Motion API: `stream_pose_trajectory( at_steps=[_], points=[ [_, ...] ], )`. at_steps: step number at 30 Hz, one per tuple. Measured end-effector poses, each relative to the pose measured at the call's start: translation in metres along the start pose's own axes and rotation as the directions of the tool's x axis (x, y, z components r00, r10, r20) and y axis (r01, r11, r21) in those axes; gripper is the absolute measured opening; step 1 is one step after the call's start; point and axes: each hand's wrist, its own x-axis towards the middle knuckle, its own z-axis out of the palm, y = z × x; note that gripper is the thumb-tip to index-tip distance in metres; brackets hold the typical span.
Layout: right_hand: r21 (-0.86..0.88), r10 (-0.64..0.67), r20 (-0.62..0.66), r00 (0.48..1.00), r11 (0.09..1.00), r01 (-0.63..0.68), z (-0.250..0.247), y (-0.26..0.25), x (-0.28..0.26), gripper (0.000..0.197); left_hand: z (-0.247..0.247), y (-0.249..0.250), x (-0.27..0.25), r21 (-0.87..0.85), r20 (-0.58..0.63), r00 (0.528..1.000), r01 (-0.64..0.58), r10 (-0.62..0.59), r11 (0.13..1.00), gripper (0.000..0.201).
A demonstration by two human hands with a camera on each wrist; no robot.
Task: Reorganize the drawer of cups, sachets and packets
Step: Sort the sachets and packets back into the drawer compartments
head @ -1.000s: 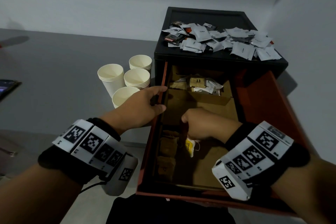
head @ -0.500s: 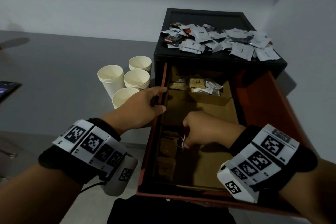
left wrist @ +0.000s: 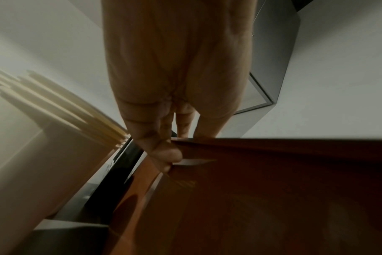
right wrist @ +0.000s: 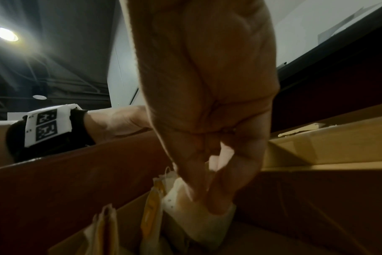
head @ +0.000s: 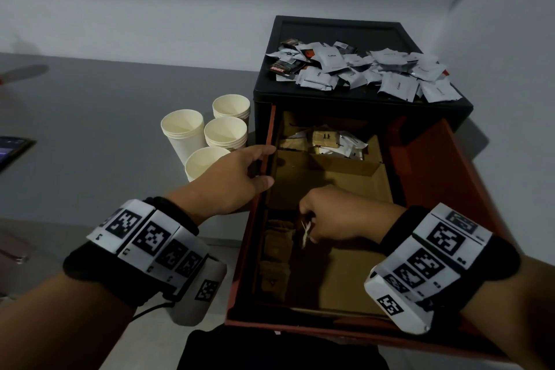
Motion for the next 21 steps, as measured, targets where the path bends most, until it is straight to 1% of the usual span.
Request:
stream_pose_trajectory(
  at_steps=[2,4,7,12,17,21],
  points=[
    [0.001,-0.027,-0.008,1.000,1.000,0.027,0.001,0.000,0.000,0.002,0.000,0.000,0.000,0.001,0.003,1.000,-0.001,0.001,1.000,0.054],
    [-0.008,-0.031,0.002,1.000,0.999,0.031,-0.001,0.000,0.001,0.011,0.000,0.000,0.000,0.000,0.001,1.000,0.000,0.000,1.000,0.054],
    [-0.005,-0.016,0.029,0.999,1.000,0.016,-0.006,0.001,0.004,0.010,0.000,0.000,0.000,0.005,-0.014,1.000,-0.010,0.010,1.000,0.054],
    [0.103,0.016,0.027,1.000,0.995,-0.019,-0.007,0.003,0.011,0.011,0.001,0.000,0.000,-0.007,-0.010,1.000,-0.003,0.003,1.000,0.054],
    [0.295,0.040,0.037,0.999,0.954,-0.049,-0.004,0.008,0.009,0.031,0.001,0.001,-0.001,-0.026,-0.003,1.000,0.008,-0.008,1.000,0.053],
    [0.364,0.050,0.044,0.998,0.929,-0.063,-0.003,0.011,0.009,0.031,0.001,0.004,-0.003,-0.028,-0.003,1.000,0.020,-0.020,0.999,0.053]
  ],
)
